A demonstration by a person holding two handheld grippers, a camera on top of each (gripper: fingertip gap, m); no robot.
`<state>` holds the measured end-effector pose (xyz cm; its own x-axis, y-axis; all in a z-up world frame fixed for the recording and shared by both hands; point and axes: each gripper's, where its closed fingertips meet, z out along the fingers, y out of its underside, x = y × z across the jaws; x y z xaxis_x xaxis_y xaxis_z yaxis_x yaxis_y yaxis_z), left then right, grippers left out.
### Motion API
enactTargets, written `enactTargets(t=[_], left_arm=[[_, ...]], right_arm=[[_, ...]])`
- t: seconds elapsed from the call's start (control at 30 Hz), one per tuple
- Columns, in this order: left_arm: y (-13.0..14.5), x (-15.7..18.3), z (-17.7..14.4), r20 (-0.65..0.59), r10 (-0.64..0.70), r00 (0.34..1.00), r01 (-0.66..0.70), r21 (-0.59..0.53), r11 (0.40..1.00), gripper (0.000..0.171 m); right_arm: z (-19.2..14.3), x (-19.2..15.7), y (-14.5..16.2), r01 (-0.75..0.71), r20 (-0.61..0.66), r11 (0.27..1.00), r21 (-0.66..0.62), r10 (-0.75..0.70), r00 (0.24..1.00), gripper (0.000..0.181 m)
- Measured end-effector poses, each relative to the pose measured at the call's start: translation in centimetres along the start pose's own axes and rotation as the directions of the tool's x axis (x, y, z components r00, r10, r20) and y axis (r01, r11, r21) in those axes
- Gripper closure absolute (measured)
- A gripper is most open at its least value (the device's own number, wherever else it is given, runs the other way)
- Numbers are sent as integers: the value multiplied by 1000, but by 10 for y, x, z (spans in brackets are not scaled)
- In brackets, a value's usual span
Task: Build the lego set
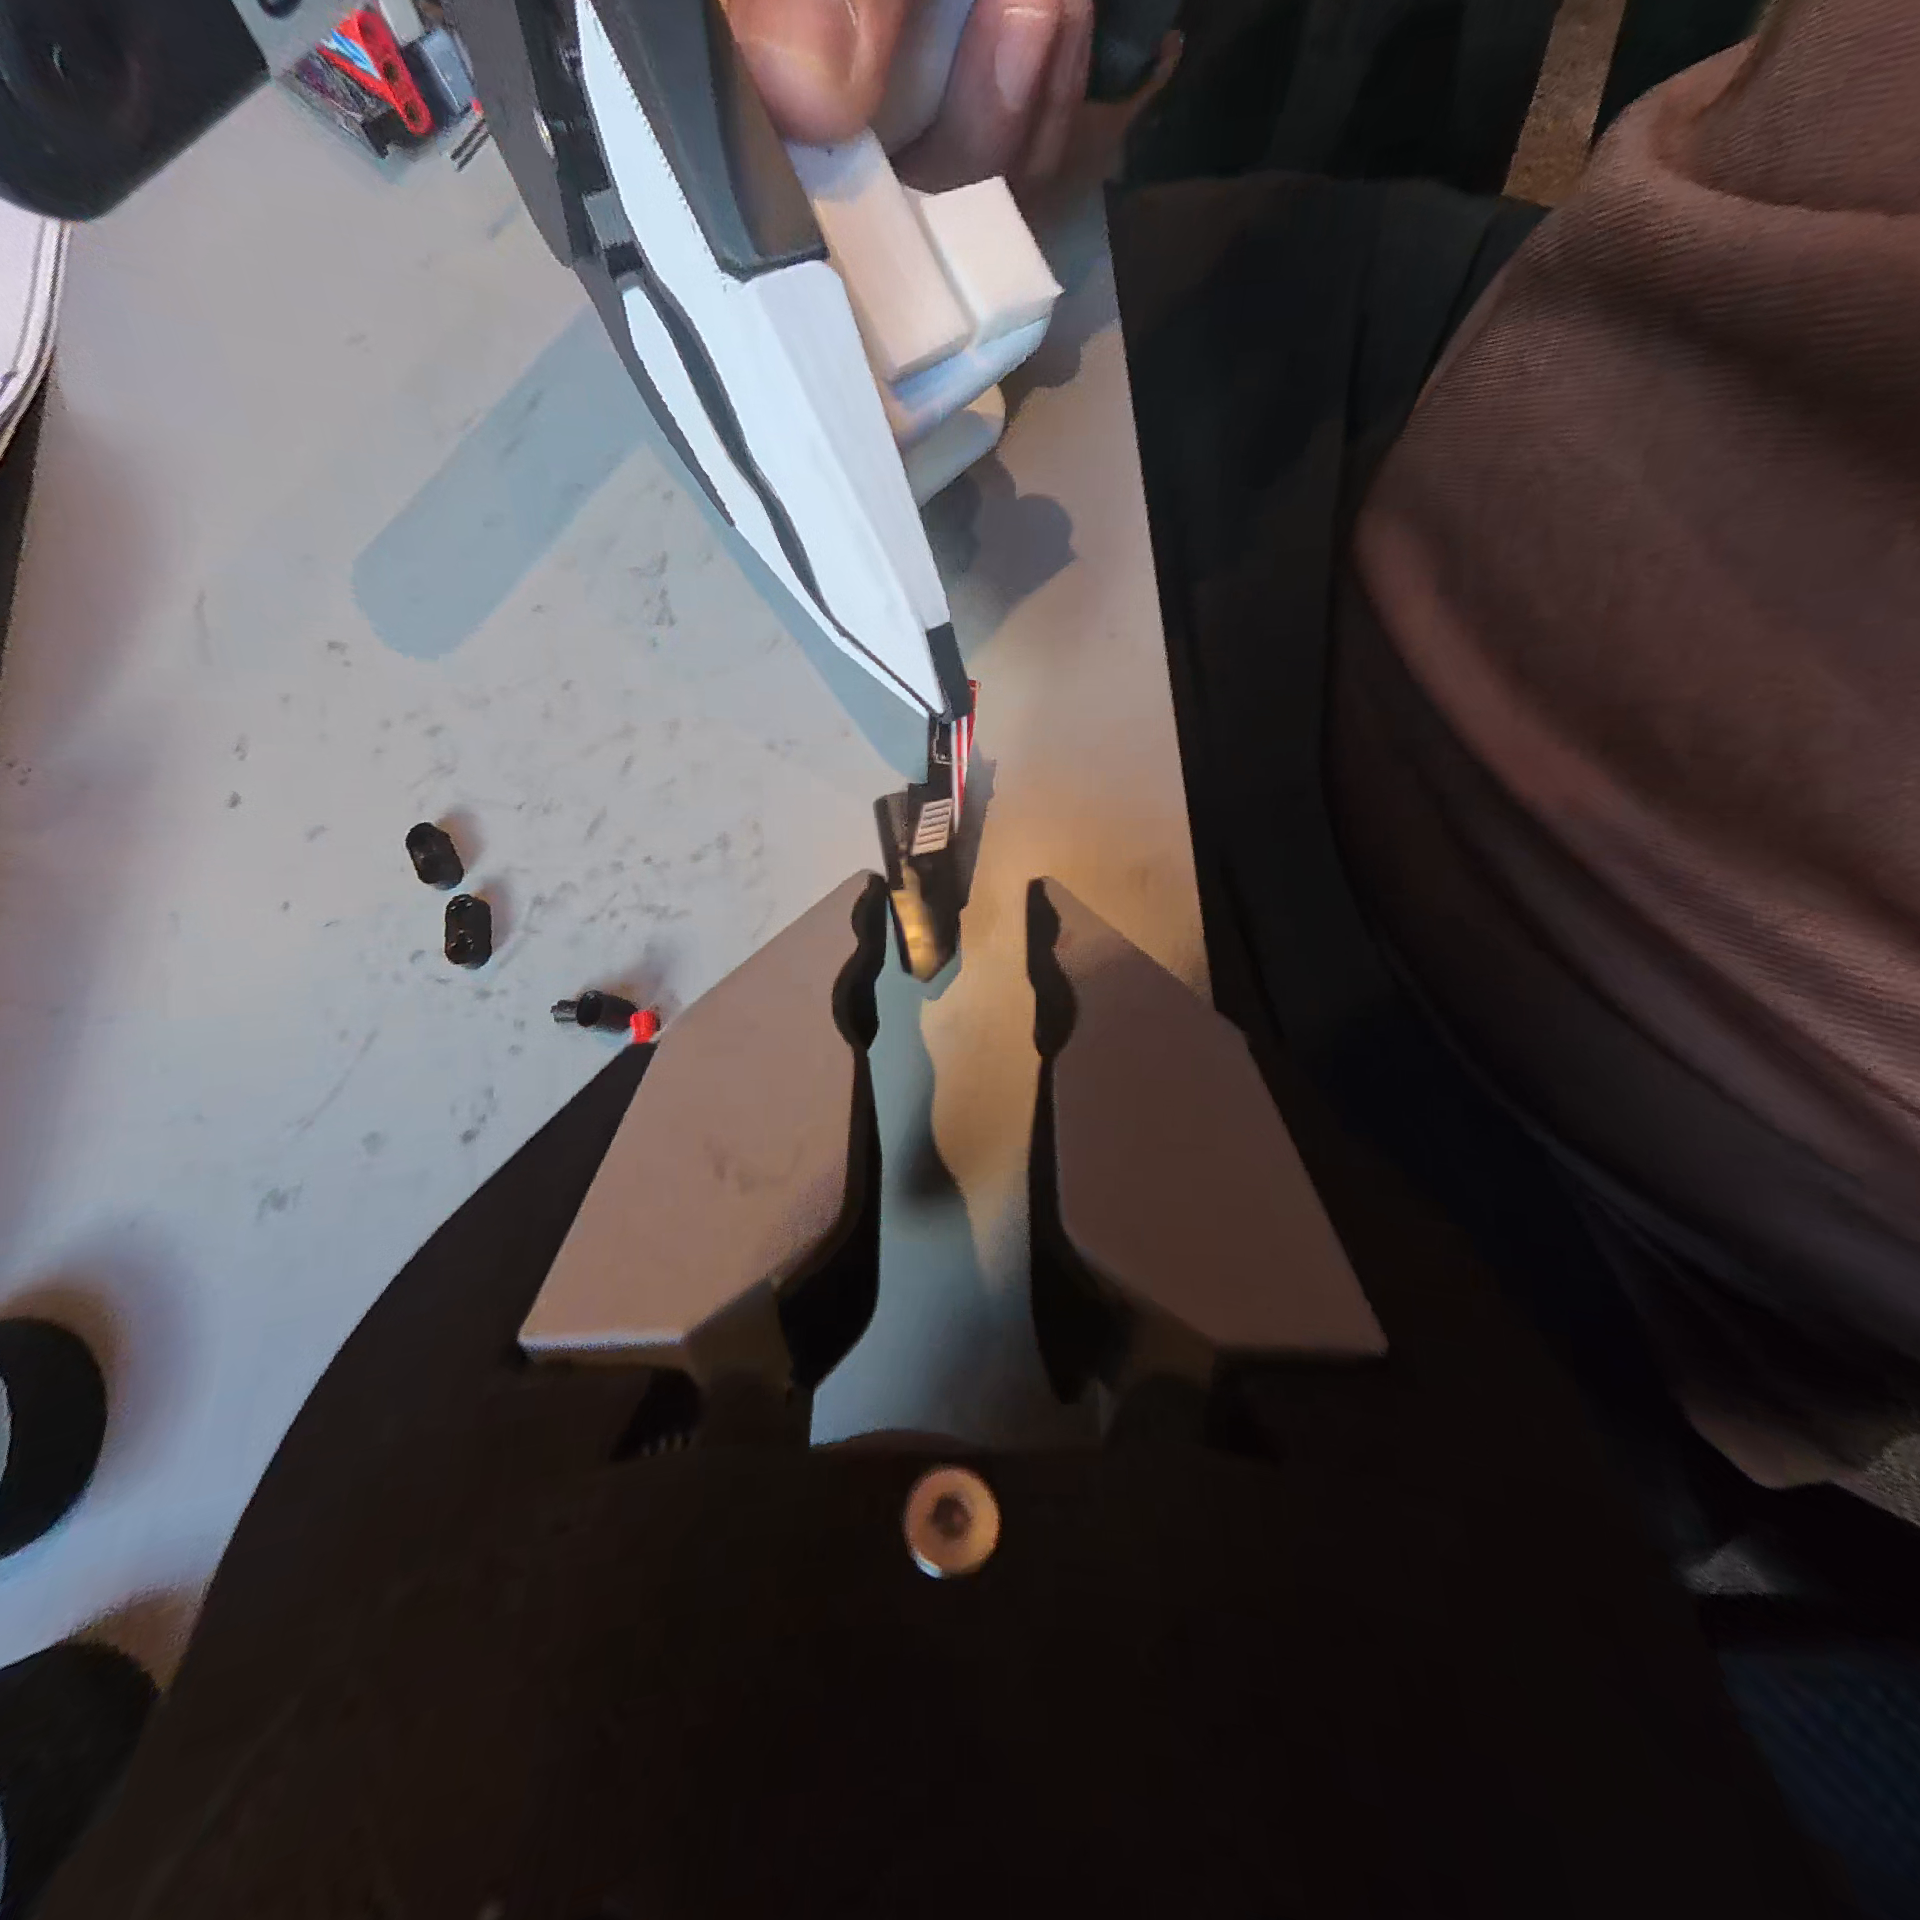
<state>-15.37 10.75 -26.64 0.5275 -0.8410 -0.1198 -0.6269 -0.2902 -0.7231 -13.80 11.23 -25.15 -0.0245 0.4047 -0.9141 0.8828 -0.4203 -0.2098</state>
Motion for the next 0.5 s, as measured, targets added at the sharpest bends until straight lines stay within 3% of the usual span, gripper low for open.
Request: enactTargets(t=[0.03, 0.23, 0.5], left_arm=[[0, 1, -1, -2, 4, 1000, -4, 7, 1000, 148], [-3, -4, -8, -21, -42, 999, 44, 57, 997, 147], [5, -5, -1, -106, -54, 993, 53, -8, 999, 157]], right_arm=[[1, 0, -1, 1, 4, 1000, -7, -1, 1000, 181], [-1, 5, -7, -1, 11, 999, -50, 1, 1000, 181], [-1, 1, -9, 16, 33, 993, -116, -12, 999, 180]])
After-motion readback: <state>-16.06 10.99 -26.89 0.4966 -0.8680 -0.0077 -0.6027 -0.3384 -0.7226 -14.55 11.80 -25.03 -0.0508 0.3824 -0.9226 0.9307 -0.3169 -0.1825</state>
